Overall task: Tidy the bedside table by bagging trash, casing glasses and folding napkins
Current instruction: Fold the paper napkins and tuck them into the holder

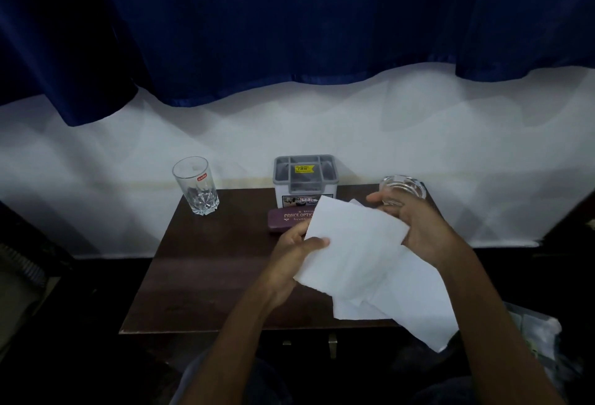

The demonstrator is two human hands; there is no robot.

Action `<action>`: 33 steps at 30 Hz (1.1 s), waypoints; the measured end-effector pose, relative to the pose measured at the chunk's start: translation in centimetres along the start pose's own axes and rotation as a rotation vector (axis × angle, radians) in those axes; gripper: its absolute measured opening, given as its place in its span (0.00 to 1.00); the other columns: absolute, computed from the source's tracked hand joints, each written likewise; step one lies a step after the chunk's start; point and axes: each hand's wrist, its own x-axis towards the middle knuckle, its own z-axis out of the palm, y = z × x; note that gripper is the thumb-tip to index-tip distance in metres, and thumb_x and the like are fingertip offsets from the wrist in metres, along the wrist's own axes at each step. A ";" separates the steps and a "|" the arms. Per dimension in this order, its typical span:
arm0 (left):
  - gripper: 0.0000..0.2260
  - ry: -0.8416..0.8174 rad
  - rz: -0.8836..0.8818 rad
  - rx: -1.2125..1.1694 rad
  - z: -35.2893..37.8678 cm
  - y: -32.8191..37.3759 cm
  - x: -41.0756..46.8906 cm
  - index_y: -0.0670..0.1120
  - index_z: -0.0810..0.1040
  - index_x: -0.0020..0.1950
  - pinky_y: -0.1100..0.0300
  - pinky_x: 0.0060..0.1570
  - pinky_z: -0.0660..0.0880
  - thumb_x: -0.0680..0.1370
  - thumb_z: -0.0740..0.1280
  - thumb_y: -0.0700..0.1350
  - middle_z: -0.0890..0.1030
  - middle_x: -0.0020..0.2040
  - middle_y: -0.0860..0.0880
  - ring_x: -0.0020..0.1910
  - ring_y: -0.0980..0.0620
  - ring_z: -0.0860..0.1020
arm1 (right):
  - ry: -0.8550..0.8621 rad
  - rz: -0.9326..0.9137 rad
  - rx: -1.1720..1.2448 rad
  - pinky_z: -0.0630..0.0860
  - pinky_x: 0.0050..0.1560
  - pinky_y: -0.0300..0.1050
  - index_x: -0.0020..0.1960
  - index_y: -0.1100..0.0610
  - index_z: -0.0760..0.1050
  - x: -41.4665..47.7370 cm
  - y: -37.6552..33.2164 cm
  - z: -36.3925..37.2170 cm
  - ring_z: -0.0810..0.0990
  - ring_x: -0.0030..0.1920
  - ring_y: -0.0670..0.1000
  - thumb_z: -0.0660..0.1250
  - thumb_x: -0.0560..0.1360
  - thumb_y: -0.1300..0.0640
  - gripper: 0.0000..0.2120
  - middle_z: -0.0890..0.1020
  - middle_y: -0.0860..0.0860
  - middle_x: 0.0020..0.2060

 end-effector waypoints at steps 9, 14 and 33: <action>0.07 0.025 -0.028 0.005 -0.3 -0.6 0.3 0.46 0.82 0.49 0.56 0.45 0.76 0.72 0.69 0.42 0.84 0.44 0.46 0.44 0.48 0.80 | -0.234 0.006 -0.248 0.79 0.35 0.39 0.39 0.59 0.78 0.0 0.8 0.6 0.81 0.33 0.50 0.67 0.70 0.69 0.06 0.83 0.57 0.37; 0.20 0.196 -0.223 -0.229 -1.1 -0.3 1.0 0.45 0.77 0.53 0.61 0.33 0.78 0.77 0.57 0.60 0.82 0.44 0.47 0.39 0.51 0.80 | 0.008 -0.101 0.008 0.79 0.36 0.40 0.37 0.57 0.77 0.8 1.1 1.2 0.81 0.33 0.50 0.66 0.71 0.67 0.07 0.84 0.52 0.34; 0.12 0.411 0.091 -0.126 -1.0 -0.7 1.3 0.45 0.77 0.38 0.58 0.37 0.72 0.74 0.61 0.30 0.80 0.39 0.45 0.38 0.47 0.75 | 0.102 -0.183 -0.029 0.77 0.44 0.46 0.40 0.62 0.78 0.8 1.4 1.3 0.80 0.42 0.55 0.62 0.72 0.71 0.08 0.82 0.56 0.42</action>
